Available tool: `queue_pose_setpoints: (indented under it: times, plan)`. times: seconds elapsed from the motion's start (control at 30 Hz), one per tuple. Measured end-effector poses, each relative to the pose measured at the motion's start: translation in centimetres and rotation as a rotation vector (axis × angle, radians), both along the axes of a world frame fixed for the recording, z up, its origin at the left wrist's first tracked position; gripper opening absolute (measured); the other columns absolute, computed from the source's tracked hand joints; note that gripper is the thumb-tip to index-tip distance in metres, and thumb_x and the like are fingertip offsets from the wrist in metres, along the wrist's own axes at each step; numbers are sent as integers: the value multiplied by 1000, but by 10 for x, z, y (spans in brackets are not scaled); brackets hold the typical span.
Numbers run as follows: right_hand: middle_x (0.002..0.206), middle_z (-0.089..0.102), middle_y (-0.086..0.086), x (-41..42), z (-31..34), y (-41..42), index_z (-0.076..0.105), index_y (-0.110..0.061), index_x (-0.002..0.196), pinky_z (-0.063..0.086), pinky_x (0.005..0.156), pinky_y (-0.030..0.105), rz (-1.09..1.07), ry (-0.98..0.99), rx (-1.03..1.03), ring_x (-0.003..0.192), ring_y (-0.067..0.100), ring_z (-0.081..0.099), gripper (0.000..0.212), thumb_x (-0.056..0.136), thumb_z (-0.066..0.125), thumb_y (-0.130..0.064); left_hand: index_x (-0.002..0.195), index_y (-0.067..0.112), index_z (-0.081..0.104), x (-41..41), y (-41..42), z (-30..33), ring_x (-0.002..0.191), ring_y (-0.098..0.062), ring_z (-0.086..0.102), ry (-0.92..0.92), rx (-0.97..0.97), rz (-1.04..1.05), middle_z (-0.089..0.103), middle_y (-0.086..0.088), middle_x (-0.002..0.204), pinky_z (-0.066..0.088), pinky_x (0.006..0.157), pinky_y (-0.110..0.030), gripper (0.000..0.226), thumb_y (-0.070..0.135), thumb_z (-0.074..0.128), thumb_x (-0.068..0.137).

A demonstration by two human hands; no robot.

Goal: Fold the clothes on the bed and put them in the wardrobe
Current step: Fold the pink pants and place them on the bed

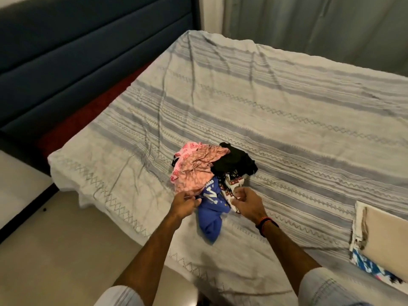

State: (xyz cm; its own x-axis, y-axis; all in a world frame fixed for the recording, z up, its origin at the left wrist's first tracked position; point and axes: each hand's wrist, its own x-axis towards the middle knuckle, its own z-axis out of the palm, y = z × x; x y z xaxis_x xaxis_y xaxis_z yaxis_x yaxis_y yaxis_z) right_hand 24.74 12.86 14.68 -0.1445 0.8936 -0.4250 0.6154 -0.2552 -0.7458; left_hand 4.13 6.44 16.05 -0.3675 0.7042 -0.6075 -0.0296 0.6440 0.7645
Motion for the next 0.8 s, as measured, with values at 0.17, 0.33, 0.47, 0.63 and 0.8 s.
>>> queue_pose_setpoints:
  times: [0.17,0.33,0.47,0.63,0.8]
  plan:
    - [110,64,5,-42,-13,36,58,-8,119,43,80,22,100,7,-38,94,16,58,38,86,73,-15,102,11,65,-36,19,-11,80,-17,57,-4,-54,86,64,-4,89,45,66,-27,17,5,69,87]
    - [110,66,4,-75,-31,79,59,-11,118,47,84,26,117,-15,-75,101,18,63,37,84,74,-17,110,4,67,-71,64,-26,84,-17,59,0,-92,73,67,-7,99,49,73,-26,26,-4,63,85]
    - [106,65,2,-100,-37,115,58,-9,121,45,80,22,86,-43,-76,92,14,60,40,85,73,-19,104,8,68,-96,110,-46,79,-23,61,3,-121,24,66,-9,93,51,68,-28,25,-4,64,82]
    - [112,67,4,-125,-47,166,59,-11,122,50,86,26,-4,-87,-101,93,14,61,42,85,74,-20,98,17,64,-118,180,-71,101,-26,63,10,-180,-116,65,-4,101,56,88,-39,21,5,70,82]
    - [116,65,5,-139,-58,216,58,-8,122,43,80,20,-11,-177,-69,91,11,57,37,88,68,-18,110,12,66,-119,244,-90,94,-18,62,41,-129,-197,67,-4,104,52,82,-29,28,5,69,83]
